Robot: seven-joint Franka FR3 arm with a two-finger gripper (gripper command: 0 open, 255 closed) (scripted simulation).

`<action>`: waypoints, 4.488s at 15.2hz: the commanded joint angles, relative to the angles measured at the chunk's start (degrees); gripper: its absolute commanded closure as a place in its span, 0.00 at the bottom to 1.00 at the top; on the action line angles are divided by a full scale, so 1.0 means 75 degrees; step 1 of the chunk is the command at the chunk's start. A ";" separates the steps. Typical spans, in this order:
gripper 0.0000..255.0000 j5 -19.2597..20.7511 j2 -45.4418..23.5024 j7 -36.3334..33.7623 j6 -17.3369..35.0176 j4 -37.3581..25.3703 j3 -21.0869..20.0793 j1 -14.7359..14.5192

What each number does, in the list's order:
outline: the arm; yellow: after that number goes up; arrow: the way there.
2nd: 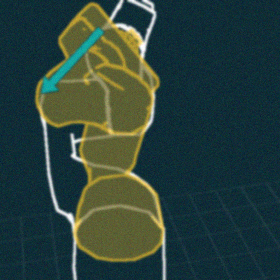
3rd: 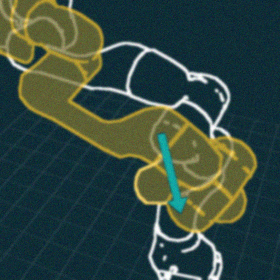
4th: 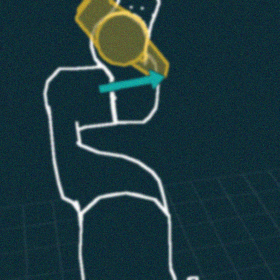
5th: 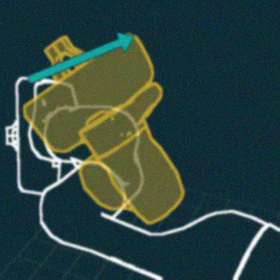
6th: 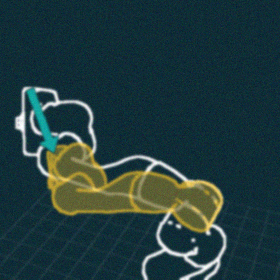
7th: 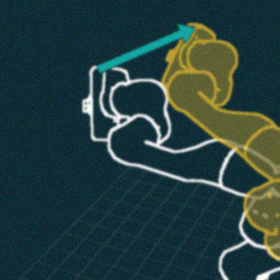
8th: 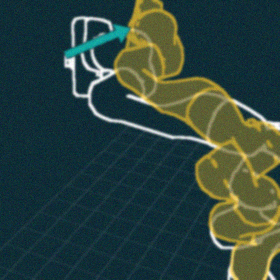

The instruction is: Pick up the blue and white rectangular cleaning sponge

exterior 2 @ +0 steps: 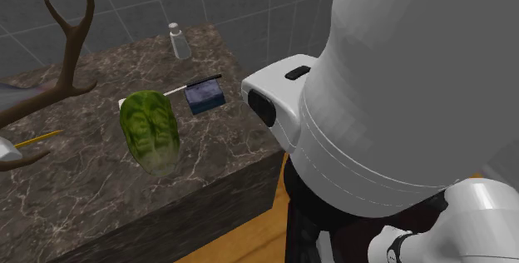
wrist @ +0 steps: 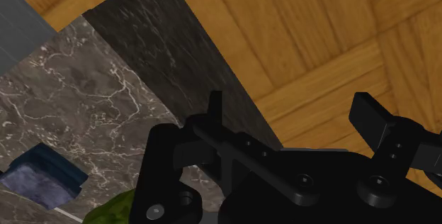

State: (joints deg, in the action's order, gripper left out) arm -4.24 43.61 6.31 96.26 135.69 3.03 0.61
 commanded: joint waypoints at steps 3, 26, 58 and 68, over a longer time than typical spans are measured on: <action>0.00 0.0139 -0.0342 0.0481 0.0274 -0.0076 0.0324 0.0027; 0.00 -0.1511 -0.6641 0.6315 0.1632 -0.4461 0.3221 0.0089; 1.00 -0.2621 -0.8888 0.7541 0.1093 -0.6837 0.3114 0.0898; 1.00 -0.2549 -0.8867 0.7305 0.0206 -0.7743 0.3151 0.1007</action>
State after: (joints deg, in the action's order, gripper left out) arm -23.45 -23.10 61.16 98.15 77.77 26.61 8.15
